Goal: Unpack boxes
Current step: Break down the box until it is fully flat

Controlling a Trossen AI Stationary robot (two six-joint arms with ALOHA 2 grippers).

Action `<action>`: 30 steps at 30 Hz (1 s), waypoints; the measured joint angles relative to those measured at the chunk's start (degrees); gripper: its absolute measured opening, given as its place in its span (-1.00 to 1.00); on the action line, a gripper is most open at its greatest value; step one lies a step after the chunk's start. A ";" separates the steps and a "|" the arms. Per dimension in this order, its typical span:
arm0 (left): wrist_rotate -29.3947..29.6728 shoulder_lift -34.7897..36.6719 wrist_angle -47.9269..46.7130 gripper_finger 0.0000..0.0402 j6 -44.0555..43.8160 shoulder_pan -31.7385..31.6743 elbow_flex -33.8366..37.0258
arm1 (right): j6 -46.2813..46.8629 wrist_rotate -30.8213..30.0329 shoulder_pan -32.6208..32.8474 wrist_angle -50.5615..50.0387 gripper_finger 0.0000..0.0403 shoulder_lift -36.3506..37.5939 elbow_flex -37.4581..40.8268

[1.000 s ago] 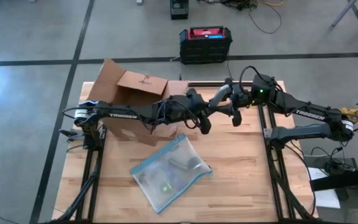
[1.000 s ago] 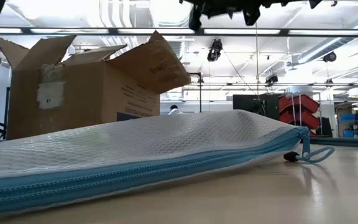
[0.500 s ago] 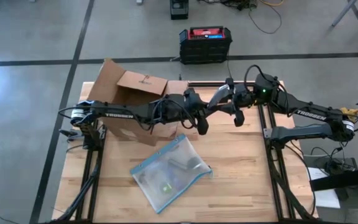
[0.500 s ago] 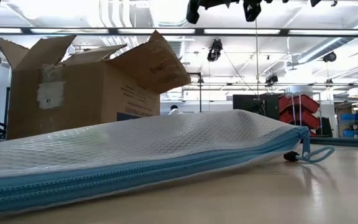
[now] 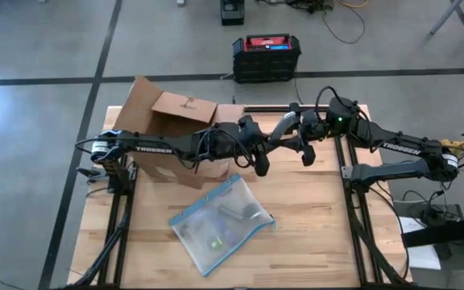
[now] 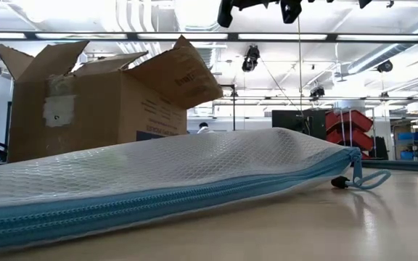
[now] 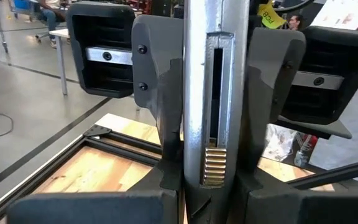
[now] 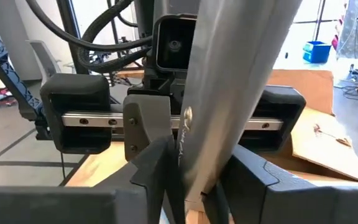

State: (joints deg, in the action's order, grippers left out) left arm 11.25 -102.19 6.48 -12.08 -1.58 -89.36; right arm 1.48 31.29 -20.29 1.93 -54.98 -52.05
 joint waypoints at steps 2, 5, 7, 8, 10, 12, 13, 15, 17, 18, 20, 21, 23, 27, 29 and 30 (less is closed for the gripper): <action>-0.06 0.00 -0.08 -0.80 0.01 0.07 0.00 | 0.04 0.12 0.00 0.00 -0.58 0.00 0.00; -0.77 0.00 -0.15 -0.80 0.30 0.11 0.00 | 0.24 0.75 0.04 0.21 -0.72 -0.31 0.02; -0.54 0.00 -0.60 -0.80 0.23 0.11 0.00 | 0.20 0.93 0.04 0.17 -0.72 -0.65 0.02; -0.33 0.00 -0.70 -0.80 0.19 0.15 0.00 | 0.19 0.93 0.07 0.15 -0.72 -0.91 0.02; 0.03 0.02 -1.23 -0.73 0.09 0.15 -0.01 | 0.01 0.69 0.32 0.17 -0.72 -1.07 0.01; 0.68 0.72 -3.55 -0.55 -0.10 0.16 -0.04 | -0.21 -0.31 0.27 0.32 -0.72 -0.80 0.02; 1.23 1.19 -4.51 -0.45 -0.42 0.22 -0.04 | -0.62 -0.66 0.31 0.30 -0.72 -0.52 0.06; 3.35 2.35 -6.64 -0.26 -1.00 0.65 -0.04 | -1.37 -1.16 0.31 0.28 -0.72 0.61 0.07; 5.63 3.89 -9.05 -0.10 -1.05 0.92 -0.04 | -2.68 -2.58 0.16 0.47 -0.72 2.20 0.04; 6.34 4.41 -9.63 -0.04 -1.09 1.14 -0.08 | -3.24 -3.17 0.01 0.52 -0.72 2.81 0.04; 7.66 5.50 -13.26 0.05 -2.08 1.52 -0.09 | -3.87 -3.66 -0.27 0.03 -0.72 3.88 0.04; 8.70 6.19 -16.24 0.08 -3.43 1.77 -0.09 | -3.96 -3.94 -0.39 -0.22 -0.72 4.26 0.04; 12.64 7.50 -24.39 0.10 -7.64 2.29 -0.09 | -4.10 -4.16 -0.73 -0.76 -0.72 5.28 0.04; 22.86 9.64 -41.40 0.06 -18.72 3.05 -0.09 | -5.62 -4.27 -1.74 -4.28 -0.72 7.35 0.01; 25.55 10.08 -48.53 0.01 -24.78 3.01 -0.09 | -6.56 -4.33 -1.77 -6.68 -0.72 7.76 -0.02; 26.16 10.15 -51.96 -0.01 -27.63 2.93 -0.08 | -6.62 -4.33 -1.75 -7.57 -0.72 7.78 0.00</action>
State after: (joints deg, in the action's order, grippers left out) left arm 37.42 -92.05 -45.48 -39.71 1.34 -89.45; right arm -5.15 26.96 -22.04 -5.63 -47.20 -52.05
